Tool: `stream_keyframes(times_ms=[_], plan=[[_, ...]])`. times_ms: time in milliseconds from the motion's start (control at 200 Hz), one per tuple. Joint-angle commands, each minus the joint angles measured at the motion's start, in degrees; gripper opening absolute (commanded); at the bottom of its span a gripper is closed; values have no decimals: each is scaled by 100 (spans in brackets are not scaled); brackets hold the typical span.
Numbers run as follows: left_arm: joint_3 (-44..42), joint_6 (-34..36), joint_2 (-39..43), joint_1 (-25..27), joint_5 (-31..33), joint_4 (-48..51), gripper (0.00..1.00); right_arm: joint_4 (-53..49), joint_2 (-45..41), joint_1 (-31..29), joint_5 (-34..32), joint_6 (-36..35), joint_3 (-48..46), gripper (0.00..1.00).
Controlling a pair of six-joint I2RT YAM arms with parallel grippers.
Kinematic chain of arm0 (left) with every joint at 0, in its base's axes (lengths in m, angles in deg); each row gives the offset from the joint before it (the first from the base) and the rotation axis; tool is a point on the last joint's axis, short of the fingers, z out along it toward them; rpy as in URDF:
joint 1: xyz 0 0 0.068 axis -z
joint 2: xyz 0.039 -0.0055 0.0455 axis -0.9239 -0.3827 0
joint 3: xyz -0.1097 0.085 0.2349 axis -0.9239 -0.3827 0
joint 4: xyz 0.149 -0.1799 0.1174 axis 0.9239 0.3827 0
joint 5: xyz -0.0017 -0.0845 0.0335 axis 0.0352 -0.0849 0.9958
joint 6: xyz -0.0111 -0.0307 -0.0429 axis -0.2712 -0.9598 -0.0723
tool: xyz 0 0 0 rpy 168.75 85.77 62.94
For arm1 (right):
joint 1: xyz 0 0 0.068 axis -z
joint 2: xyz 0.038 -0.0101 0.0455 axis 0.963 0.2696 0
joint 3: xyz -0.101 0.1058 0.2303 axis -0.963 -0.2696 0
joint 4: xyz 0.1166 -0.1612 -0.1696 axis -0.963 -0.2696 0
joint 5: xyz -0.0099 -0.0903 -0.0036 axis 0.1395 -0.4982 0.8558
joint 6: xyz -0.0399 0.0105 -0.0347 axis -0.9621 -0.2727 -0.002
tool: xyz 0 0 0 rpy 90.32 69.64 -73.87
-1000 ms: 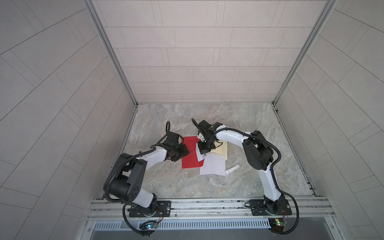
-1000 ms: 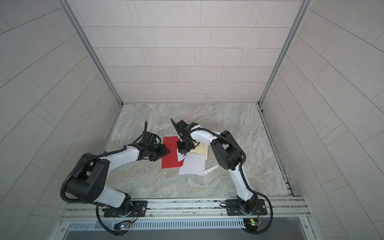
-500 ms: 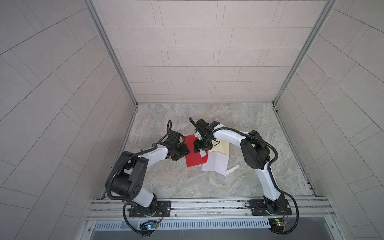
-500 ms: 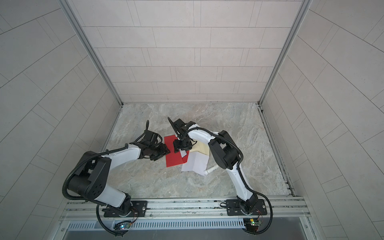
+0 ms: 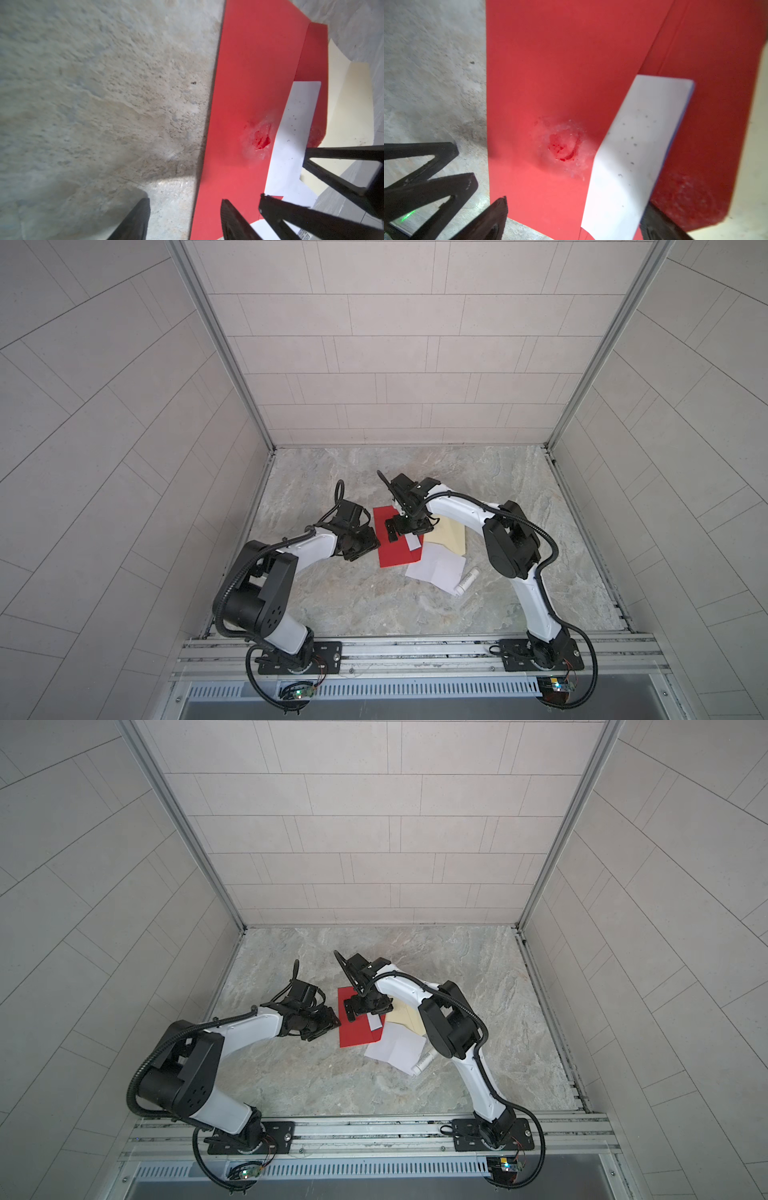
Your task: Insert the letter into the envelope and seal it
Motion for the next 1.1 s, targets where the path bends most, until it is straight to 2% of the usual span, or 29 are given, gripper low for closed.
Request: stream_keyframes(times_ms=[0,125,375,595,871,1096], plan=[[-261,55,-365,61,163,604,62,-393,-91,-9,-445,-159,192,100],[-242,107,-359,113,69,537,62,-391,-86,62,-341,-82,171,100],[-145,213,-426,229,-147,369,61,163,-149,299,570,221,-233,97],[8,325,-762,309,-461,203,61,428,-147,333,991,407,-425,96],[228,429,-1081,392,-679,163,61,1421,-120,336,2125,1149,-746,95],[174,395,-1013,391,-646,107,61,2321,-134,329,2658,1919,-918,95]])
